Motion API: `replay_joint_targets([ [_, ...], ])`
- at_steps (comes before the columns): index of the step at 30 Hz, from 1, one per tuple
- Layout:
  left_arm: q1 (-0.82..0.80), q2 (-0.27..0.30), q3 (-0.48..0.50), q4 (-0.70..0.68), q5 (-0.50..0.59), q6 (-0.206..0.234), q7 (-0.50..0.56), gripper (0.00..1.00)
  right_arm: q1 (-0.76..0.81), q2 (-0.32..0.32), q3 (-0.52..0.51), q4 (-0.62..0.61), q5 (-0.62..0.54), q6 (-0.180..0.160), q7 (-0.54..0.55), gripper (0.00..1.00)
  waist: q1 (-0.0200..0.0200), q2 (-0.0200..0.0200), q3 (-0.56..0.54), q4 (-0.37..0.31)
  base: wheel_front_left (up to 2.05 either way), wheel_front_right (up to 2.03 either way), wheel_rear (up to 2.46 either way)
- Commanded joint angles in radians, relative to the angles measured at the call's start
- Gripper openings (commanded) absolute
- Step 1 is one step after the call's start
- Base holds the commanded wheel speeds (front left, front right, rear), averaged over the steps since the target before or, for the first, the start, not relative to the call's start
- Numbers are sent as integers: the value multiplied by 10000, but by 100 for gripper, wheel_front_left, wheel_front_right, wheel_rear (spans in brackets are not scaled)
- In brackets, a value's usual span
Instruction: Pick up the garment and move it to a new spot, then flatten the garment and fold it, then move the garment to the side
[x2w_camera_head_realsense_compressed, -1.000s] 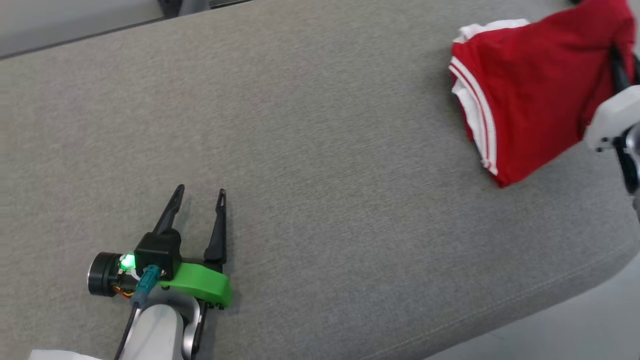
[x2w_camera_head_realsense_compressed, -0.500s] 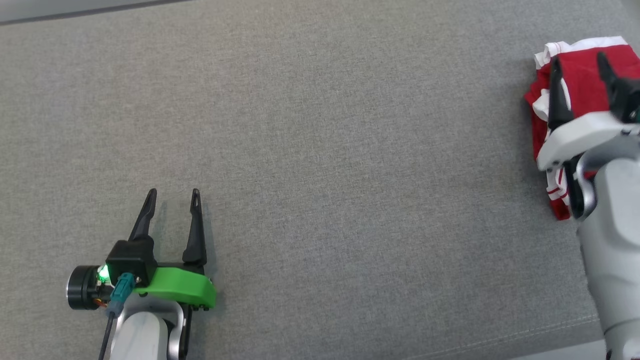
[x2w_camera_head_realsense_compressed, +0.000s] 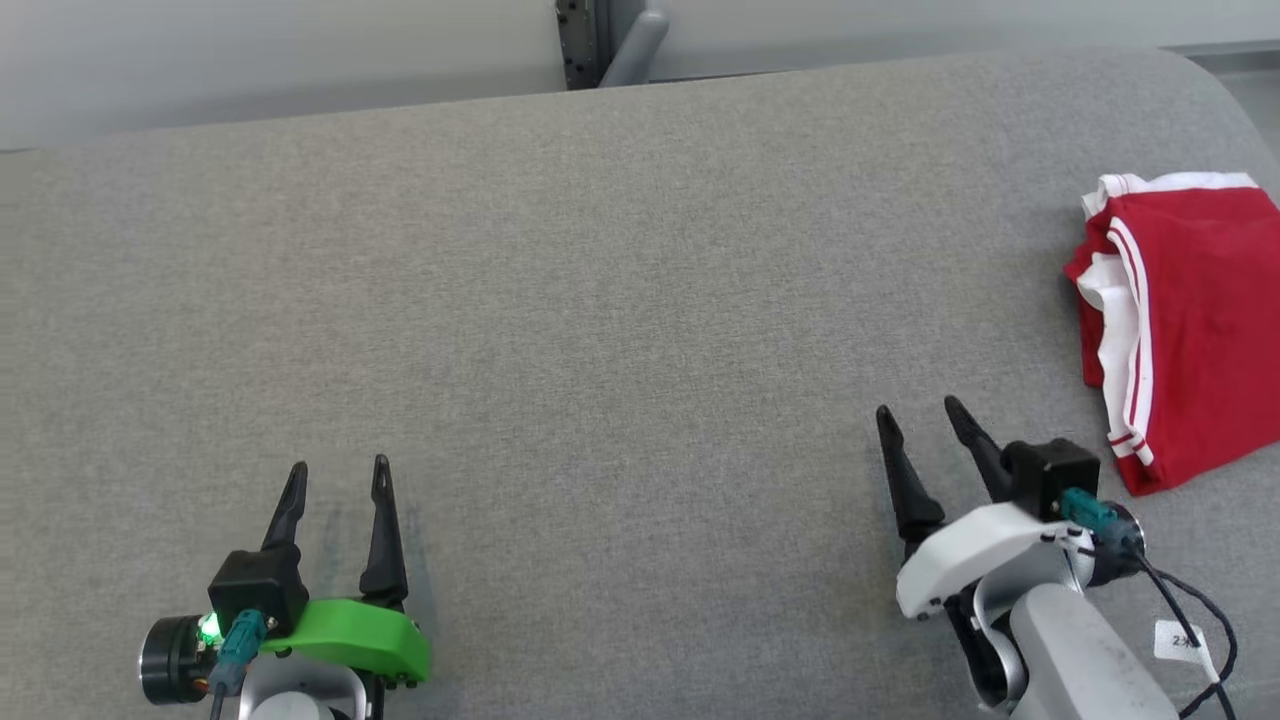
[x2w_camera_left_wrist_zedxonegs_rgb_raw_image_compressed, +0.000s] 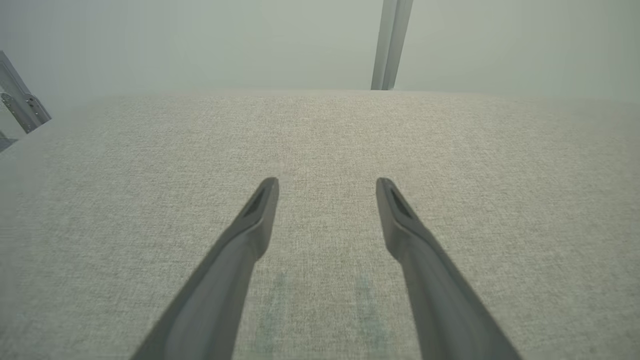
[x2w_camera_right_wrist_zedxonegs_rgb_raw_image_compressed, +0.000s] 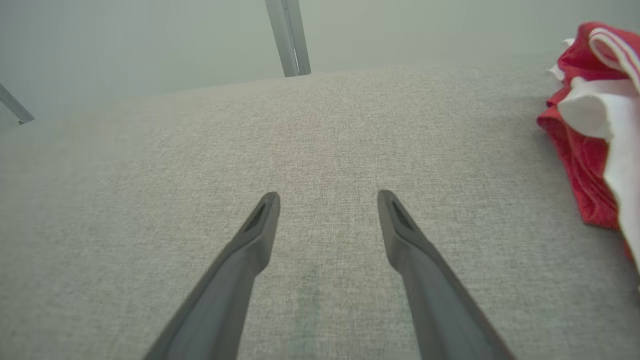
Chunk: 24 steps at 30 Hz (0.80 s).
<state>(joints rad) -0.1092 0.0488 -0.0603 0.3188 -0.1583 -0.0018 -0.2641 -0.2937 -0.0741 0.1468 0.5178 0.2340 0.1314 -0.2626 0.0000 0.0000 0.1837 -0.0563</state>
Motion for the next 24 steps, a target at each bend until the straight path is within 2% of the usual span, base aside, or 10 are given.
replay_joint_targets([
  [1, 114, 41, 35, 3, -68, 12, 4, 100, 164, -17, 27, -117, 59, -16, -25, 100, 0, 0, -388, 383, 0, 0, 0],
  [10, 530, 40, 141, 164, -187, -20, 4, 100, 949, 100, -183, -1015, 81, -15, -25, 100, 0, 0, -985, 649, 0, 0, 0],
  [21, 918, 41, 330, 256, -242, 108, 4, 100, 1621, 198, -965, -1378, -1182, -15, -25, 100, 0, 0, -1587, 498, 0, 0, 0],
  [24, 974, 41, 373, 312, -432, -43, 4, 100, 1711, 208, -884, -1314, -1181, -15, -26, 100, 0, 0, -1614, 470, 0, 0, 0],
])
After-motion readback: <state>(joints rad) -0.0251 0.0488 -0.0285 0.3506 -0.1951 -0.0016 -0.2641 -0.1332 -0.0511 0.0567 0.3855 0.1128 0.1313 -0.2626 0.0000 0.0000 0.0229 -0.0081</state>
